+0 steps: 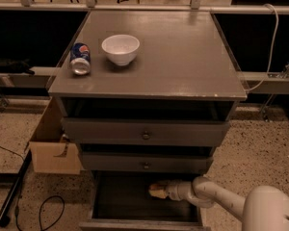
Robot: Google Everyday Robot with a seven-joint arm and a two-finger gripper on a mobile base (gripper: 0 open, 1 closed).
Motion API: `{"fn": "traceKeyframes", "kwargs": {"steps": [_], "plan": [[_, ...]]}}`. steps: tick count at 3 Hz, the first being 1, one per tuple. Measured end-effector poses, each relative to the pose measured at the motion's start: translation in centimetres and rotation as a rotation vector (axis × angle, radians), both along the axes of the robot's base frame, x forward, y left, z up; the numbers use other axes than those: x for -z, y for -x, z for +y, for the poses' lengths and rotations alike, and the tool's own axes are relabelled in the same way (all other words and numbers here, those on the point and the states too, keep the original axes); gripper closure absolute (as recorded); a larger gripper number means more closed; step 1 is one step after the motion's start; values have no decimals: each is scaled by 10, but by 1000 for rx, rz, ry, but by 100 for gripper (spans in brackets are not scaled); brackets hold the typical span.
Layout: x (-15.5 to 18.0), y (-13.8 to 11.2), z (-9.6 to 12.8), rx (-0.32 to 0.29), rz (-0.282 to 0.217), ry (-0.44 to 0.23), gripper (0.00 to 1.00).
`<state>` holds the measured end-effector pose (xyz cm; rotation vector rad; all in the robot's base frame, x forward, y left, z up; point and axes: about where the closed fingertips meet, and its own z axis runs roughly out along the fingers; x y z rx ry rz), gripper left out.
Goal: Place orange into bottom drawer
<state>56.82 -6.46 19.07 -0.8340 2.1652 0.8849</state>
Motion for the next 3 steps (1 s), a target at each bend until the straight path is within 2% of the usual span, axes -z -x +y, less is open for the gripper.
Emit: {"fn": "traceKeyframes", "kwargs": {"steps": [1,2,3], "plan": [[16,-8,4,-5,33,78,100],[21,-2,7,-23,66,135,100],[18,9,3,-30,77,145,100]]}}
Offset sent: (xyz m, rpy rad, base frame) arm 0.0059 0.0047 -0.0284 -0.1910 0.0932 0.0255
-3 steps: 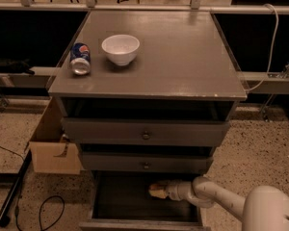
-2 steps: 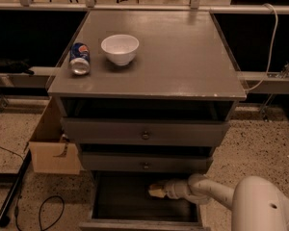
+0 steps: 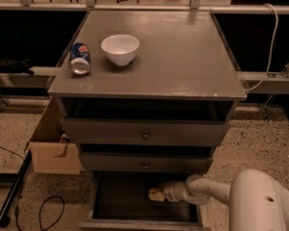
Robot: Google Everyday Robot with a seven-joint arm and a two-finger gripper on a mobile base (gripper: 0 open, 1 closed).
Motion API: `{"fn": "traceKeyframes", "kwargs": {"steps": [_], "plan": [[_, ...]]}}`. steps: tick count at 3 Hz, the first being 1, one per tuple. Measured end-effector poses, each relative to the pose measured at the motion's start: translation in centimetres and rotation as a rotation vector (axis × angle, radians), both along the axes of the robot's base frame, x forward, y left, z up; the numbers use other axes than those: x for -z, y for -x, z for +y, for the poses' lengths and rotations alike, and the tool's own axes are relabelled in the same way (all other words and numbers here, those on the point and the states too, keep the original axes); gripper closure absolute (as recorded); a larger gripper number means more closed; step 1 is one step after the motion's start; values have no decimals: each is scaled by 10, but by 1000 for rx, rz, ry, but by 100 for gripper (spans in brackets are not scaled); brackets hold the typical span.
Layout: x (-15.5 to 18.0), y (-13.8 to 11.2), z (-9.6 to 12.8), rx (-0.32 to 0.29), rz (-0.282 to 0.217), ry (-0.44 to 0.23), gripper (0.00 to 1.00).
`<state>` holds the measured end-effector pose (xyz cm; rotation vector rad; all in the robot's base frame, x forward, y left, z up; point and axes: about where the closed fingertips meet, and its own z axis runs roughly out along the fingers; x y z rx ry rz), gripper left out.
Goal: Place orange into bottom drawer
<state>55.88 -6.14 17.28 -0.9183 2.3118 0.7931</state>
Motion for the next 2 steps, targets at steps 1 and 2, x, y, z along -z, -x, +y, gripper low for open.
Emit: {"fn": "traceKeyframes", "kwargs": {"steps": [1,2], "plan": [[-6,20,-6,10,17,-12,100],[5,23,-13,32,72,23,100]]}}
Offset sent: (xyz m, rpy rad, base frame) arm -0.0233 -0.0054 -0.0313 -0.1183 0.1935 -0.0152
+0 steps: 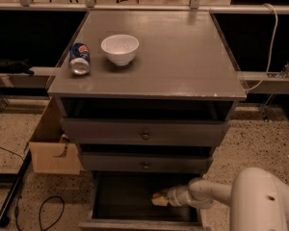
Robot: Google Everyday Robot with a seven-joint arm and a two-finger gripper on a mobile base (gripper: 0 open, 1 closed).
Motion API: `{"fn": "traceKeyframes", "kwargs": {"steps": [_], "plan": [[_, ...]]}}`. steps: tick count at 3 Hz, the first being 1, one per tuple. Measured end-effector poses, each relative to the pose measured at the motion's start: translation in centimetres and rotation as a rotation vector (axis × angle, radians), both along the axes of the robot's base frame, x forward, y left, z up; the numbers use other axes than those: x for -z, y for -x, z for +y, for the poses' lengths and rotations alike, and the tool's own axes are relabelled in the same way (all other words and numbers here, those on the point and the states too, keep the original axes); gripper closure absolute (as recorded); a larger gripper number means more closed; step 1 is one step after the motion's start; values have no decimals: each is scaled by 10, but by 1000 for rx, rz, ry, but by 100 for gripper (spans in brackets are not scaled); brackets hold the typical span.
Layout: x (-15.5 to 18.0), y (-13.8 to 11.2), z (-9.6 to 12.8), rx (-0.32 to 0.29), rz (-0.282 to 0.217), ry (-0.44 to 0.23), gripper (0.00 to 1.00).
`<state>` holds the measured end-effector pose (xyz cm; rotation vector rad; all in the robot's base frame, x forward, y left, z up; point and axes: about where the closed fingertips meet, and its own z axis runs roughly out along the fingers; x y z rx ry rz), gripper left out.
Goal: Place orange into bottom drawer
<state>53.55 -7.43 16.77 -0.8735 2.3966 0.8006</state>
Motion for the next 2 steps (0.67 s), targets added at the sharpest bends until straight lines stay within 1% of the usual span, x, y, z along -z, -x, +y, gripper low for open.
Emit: {"fn": "traceKeyframes", "kwargs": {"steps": [1,2], "plan": [[21,2,9,-20,79,56,100],[21,2,9,-21,79,56,100]]}}
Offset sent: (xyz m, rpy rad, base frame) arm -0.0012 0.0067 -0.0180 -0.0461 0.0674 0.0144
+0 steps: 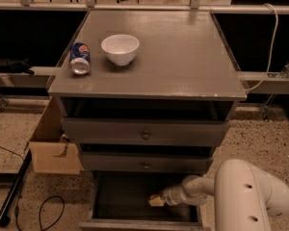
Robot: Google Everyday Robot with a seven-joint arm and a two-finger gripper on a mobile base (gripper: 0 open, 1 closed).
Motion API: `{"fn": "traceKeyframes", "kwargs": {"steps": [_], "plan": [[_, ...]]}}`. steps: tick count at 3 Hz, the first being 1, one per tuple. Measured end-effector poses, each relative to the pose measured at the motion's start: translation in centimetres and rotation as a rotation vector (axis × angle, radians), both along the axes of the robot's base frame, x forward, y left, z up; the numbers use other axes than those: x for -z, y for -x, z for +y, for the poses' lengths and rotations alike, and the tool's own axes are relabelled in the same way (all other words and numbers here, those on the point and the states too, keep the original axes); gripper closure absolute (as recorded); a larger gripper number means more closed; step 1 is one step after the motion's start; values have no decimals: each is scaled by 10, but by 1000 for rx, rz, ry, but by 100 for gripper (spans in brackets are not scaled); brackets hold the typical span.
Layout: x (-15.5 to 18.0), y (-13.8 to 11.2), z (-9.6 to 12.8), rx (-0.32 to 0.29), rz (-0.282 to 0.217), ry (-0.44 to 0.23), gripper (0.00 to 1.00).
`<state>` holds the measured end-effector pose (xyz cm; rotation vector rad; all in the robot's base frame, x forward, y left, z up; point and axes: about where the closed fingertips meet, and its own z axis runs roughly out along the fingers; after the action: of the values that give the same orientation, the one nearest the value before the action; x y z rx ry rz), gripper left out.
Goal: Place orange into bottom drawer
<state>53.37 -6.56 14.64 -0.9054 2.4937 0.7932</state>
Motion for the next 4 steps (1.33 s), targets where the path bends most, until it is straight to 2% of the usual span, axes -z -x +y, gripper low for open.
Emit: {"fn": "traceKeyframes", "kwargs": {"steps": [1,2,4], "plan": [[0,0,0,0,0,0,81],[0,0,0,0,0,0,51],[0,0,0,0,0,0,4]]}}
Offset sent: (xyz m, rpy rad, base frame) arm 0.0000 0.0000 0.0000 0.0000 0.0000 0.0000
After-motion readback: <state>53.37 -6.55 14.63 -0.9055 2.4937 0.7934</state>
